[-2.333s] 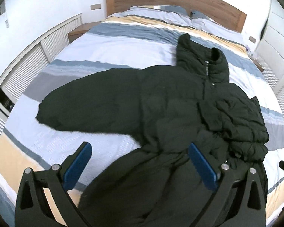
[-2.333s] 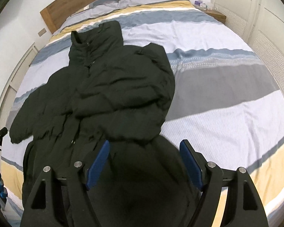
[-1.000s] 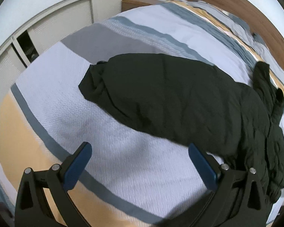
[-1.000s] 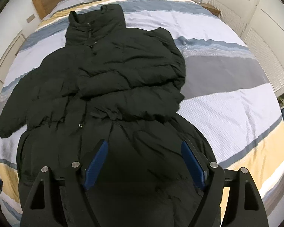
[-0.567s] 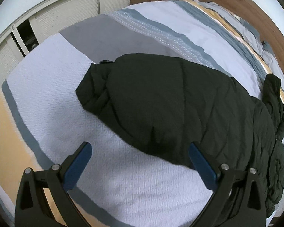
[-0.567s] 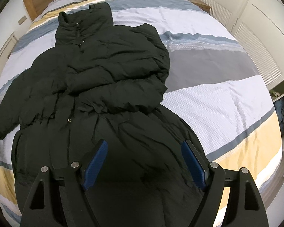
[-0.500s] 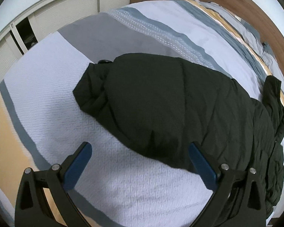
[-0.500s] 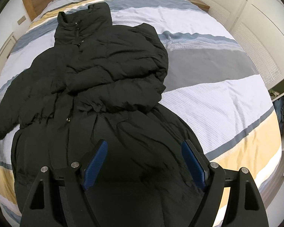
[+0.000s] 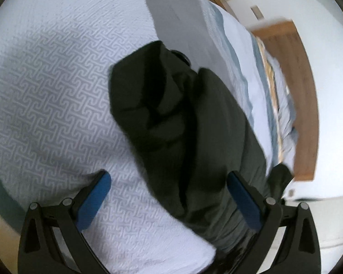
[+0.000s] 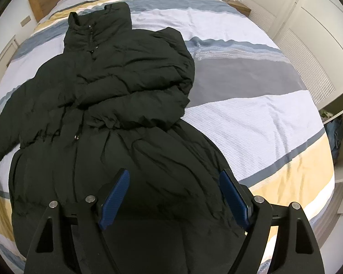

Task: Fold large clothes

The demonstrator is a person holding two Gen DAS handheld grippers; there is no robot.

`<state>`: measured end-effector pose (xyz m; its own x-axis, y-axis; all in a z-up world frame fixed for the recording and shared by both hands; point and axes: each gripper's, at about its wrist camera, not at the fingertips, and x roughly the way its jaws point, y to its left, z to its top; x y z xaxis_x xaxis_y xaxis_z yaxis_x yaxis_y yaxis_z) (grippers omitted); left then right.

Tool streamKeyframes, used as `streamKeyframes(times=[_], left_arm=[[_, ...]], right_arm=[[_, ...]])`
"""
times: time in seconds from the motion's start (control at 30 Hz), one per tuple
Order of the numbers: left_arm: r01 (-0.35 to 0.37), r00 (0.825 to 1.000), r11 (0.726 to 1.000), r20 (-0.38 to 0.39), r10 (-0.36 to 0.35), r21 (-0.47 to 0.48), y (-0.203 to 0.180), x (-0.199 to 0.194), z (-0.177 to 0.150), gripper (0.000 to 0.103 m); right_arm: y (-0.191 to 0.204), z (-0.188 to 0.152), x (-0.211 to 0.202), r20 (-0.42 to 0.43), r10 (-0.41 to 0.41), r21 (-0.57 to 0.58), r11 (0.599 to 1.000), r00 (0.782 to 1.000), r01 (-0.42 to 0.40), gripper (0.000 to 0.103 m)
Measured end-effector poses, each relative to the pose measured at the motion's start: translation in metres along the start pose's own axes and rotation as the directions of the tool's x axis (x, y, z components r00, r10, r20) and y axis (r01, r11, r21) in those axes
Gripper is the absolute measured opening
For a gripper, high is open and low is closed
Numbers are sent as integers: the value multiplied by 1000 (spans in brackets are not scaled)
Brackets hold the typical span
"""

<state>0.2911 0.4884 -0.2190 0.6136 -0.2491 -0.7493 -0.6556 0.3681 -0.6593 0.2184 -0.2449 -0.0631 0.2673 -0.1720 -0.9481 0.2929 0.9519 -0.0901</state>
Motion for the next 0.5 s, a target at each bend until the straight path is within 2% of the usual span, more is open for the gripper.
streamKeyframes(times=[0.23, 0.3, 0.37, 0.43, 0.5], left_arm=[[85, 996, 994, 16, -84, -70, -9, 13, 10, 100], [114, 993, 990, 8, -114, -79, -14, 17, 13, 95], [127, 992, 989, -6, -128, -79, -21, 23, 11, 85], [111, 994, 991, -10, -112, -73, -23, 25, 11, 80], [106, 994, 990, -6, -107, -98, -18, 25, 11, 71]], right_arm=[[-13, -9, -2, -4, -10, 6, 1000, 1000, 10, 80], [-17, -12, -3, -5, -12, 11, 1000, 1000, 13, 80], [-22, -14, -2, -8, -13, 20, 1000, 1000, 14, 80], [-26, -16, -2, -11, -14, 26, 1000, 1000, 14, 80], [-30, -19, -1, -14, -12, 30, 999, 1000, 12, 80]])
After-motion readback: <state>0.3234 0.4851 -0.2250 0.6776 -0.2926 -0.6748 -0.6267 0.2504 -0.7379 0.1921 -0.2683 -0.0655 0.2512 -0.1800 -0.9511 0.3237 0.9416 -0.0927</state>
